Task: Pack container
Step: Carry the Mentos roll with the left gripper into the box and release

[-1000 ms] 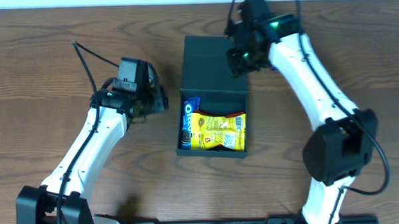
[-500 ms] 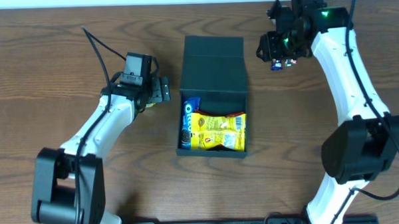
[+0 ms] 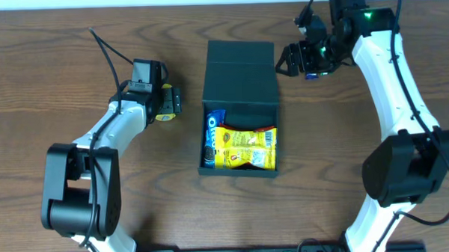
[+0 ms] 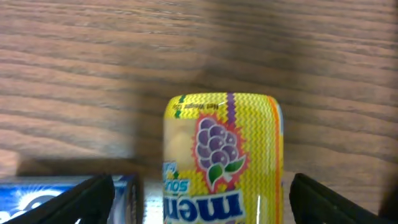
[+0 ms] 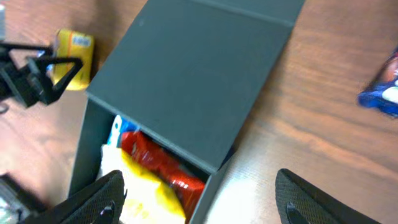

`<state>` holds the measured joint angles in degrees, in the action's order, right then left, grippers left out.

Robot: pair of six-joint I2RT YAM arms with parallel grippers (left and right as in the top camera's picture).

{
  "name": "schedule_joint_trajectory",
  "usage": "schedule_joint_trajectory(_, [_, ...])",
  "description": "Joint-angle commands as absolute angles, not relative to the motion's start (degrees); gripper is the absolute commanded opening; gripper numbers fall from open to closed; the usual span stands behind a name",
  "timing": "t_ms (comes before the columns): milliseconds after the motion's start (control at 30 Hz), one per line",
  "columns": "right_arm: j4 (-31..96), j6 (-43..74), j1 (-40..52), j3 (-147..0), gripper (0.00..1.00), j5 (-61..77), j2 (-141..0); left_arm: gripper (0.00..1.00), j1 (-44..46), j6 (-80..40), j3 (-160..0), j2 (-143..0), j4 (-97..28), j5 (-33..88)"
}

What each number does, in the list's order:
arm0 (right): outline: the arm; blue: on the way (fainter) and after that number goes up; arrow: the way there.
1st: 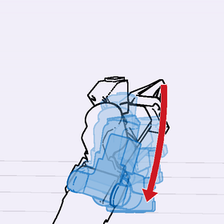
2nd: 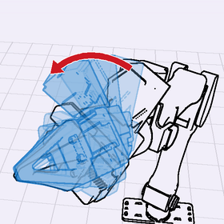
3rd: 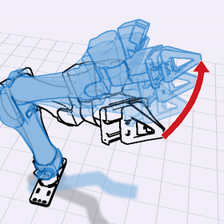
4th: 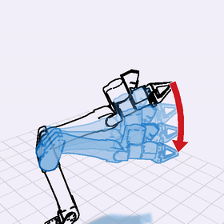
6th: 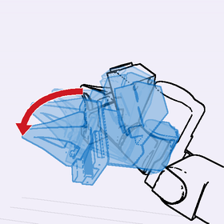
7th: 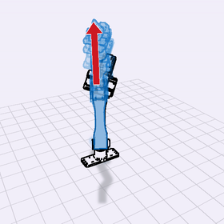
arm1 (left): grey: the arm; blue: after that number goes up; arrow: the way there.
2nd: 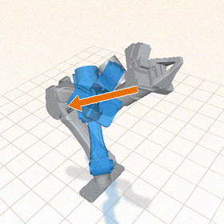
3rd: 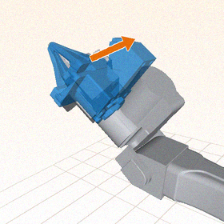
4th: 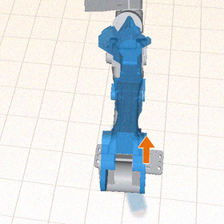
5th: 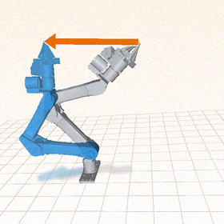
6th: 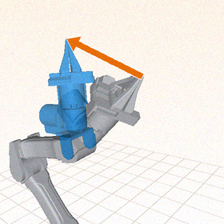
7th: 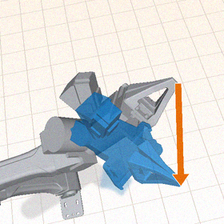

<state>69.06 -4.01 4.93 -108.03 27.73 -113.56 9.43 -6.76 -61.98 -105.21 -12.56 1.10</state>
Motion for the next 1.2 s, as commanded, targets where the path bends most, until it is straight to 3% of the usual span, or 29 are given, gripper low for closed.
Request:
schedule_joint_trajectory(0, [69.95,-5.89,4.54,-109.10,0.77,30.24,-112.38,0.88,9.23,-4.64,-62.48,-107.00,-11.64,3.20])
schedule_joint_trajectory(633, [72.03,-5.87,4.51,-109.10,0.73,30.22,-112.05,0.44,9.23,-4.25,-62.67,-108.40,-10.85,4.58])
schedule_joint_trajectory(900, [72.07,-5.89,2.52,-109.12,0.73,29.76,-108.36,0.21,9.58,-2.55,-73.60,-107.07,-22.41,4.58])
schedule_joint_trajectory(1167, [72.10,-6.70,-2.31,-109.12,0.77,25.26,-102.69,0.15,14.66,23.66,-88.86,-104.55,-38.28,21.47])
